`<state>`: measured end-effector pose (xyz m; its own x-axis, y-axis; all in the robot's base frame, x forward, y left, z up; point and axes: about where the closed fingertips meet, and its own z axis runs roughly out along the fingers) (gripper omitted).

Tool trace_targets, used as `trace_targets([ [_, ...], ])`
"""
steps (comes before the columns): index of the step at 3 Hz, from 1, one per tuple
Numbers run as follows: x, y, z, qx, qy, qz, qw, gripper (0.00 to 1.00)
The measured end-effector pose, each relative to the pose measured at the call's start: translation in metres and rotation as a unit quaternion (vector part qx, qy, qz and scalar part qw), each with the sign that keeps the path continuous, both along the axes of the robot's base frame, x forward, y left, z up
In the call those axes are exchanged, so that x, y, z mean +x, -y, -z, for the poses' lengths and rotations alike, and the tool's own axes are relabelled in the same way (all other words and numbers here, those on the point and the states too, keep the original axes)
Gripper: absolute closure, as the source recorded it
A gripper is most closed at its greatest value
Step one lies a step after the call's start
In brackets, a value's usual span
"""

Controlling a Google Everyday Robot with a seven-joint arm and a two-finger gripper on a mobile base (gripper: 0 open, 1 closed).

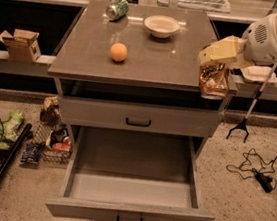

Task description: Place orange can into middle drawer

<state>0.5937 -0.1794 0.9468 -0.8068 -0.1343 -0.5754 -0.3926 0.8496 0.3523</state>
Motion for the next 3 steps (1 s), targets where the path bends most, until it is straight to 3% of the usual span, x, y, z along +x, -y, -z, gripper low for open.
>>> trace_targets([
  [1,-0.004,-0.01,0.015,-0.013,-0.003,-0.019,0.9997,1.0],
  [2,-0.02,-0.032,0.042,-0.027,0.008,-0.06,0.9978,1.0],
  [3,-0.048,-0.067,0.105,-0.049,-0.01,-0.116,0.992,1.0],
])
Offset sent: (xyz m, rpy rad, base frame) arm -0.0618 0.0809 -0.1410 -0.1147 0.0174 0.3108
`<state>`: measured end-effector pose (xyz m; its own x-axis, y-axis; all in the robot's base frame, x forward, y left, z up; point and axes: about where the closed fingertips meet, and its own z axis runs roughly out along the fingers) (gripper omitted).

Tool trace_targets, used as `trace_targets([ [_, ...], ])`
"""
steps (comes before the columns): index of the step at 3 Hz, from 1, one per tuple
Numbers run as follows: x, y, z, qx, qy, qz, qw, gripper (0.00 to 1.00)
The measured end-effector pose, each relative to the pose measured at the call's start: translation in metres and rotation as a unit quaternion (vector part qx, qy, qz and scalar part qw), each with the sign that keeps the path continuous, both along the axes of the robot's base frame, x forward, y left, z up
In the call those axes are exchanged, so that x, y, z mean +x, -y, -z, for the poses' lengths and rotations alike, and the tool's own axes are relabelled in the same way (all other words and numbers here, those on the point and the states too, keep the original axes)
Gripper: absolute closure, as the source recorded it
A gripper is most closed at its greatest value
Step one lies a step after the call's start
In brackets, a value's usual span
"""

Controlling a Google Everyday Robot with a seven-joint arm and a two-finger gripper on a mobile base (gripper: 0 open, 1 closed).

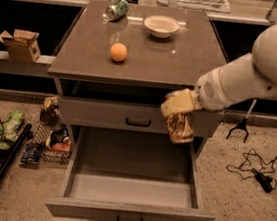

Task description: Place orange can into middle drawer

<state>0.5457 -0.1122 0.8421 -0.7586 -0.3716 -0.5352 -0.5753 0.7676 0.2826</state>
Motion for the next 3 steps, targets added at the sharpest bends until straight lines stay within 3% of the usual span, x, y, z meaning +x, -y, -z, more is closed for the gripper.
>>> trace_targets([
  [1,-0.033,-0.034,0.076,-0.021,-0.051,-0.047,0.9974,1.0],
  [2,-0.033,-0.034,0.076,-0.021,-0.051,-0.047,0.9974,1.0],
  [3,-0.037,-0.047,0.103,-0.05,-0.055,-0.062,0.9953,1.0],
])
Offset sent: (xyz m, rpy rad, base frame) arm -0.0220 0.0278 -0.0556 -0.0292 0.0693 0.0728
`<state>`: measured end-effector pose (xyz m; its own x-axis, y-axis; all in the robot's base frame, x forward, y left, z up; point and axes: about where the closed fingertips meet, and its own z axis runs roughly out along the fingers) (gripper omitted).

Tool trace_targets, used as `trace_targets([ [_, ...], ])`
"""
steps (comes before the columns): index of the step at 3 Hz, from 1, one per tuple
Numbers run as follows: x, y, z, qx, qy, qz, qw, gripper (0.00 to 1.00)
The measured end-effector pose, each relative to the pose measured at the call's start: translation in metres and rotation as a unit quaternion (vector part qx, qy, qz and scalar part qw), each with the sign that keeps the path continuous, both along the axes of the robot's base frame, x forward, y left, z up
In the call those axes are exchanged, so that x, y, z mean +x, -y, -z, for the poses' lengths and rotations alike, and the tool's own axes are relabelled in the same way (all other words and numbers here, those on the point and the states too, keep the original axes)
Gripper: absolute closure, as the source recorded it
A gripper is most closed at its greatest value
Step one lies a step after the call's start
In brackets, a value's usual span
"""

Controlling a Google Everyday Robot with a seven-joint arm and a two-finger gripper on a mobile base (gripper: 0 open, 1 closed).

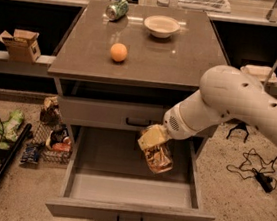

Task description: Place orange can into middle drawer

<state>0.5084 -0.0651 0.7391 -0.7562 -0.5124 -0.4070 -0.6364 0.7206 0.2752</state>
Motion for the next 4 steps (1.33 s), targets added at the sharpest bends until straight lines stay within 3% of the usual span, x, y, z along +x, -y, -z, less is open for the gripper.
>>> trace_targets([
  [1,0.006,-0.027,0.082,-0.009,-0.02,-0.028,0.9994,1.0],
  [3,0.031,-0.055,0.185,0.021,-0.04,-0.02,0.9988,1.0],
  [4,0.046,-0.062,0.22,0.035,-0.045,-0.004,0.9984,1.0],
])
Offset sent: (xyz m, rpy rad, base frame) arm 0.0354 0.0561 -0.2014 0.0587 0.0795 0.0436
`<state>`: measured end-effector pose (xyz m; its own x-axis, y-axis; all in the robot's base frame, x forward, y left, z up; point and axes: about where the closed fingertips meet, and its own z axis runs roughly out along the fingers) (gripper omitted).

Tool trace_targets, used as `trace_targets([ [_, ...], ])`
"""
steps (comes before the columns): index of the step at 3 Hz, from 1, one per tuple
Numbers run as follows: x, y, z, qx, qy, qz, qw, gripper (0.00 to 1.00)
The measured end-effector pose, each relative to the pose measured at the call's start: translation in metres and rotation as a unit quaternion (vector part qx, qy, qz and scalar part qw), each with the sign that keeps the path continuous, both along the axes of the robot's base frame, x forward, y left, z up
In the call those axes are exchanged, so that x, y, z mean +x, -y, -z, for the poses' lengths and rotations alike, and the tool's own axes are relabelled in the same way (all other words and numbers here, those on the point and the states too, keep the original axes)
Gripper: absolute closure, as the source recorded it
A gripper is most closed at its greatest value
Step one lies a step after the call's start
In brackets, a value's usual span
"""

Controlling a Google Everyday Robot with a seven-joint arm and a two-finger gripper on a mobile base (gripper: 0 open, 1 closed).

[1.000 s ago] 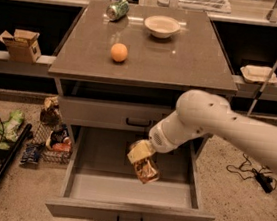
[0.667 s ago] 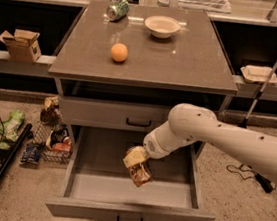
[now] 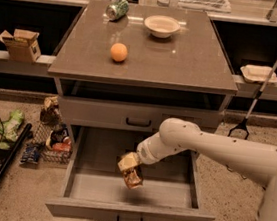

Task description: Place orange can into middle drawer

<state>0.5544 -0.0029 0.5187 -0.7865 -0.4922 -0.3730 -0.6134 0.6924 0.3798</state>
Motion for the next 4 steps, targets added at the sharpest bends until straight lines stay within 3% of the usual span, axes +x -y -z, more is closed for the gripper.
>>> trace_targets([
  [1,0.009,-0.006,0.035,-0.004,-0.014,0.013,0.9998,0.83],
  [2,0.017,-0.011,0.062,-0.006,-0.027,0.022,0.9994,0.6],
  [4,0.022,-0.008,0.074,-0.001,-0.023,0.038,0.999,0.13],
])
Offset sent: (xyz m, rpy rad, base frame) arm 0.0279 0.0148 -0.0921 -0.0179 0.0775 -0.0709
